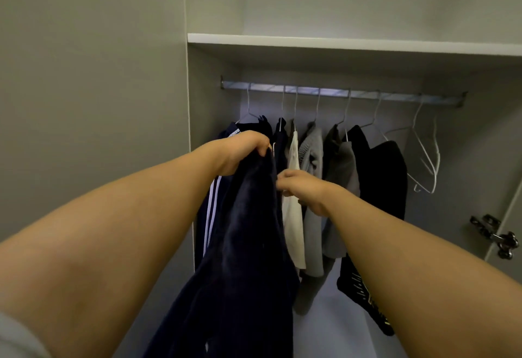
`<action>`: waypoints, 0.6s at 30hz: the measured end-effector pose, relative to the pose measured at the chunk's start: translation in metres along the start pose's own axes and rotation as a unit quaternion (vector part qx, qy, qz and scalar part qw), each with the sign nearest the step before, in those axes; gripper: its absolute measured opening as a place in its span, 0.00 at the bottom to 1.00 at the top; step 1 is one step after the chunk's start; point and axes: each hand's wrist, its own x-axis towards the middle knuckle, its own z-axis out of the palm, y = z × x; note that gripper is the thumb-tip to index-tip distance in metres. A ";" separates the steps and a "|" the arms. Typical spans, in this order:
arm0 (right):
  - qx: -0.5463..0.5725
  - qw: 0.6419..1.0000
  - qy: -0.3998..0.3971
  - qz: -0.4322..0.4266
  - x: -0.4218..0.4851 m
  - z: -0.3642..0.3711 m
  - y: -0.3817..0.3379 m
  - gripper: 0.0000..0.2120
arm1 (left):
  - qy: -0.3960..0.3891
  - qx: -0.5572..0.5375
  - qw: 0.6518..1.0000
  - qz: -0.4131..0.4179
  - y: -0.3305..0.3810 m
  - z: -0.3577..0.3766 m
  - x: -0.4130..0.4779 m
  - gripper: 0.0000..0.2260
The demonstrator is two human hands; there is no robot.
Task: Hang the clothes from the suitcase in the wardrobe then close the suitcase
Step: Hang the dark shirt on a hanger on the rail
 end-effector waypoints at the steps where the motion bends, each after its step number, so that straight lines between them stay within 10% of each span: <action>1: -0.009 1.000 -0.006 0.017 0.003 0.004 0.000 0.06 | -0.004 -0.010 1.000 -0.010 -0.002 -0.004 0.000 0.10; 9: -0.142 0.982 -0.089 0.085 0.023 0.041 0.007 0.19 | 0.052 0.062 0.996 0.050 -0.020 -0.032 0.016 0.16; 18: 0.044 0.986 0.150 0.052 0.044 0.017 0.020 0.12 | 0.127 0.330 0.934 -0.050 -0.041 -0.046 0.044 0.09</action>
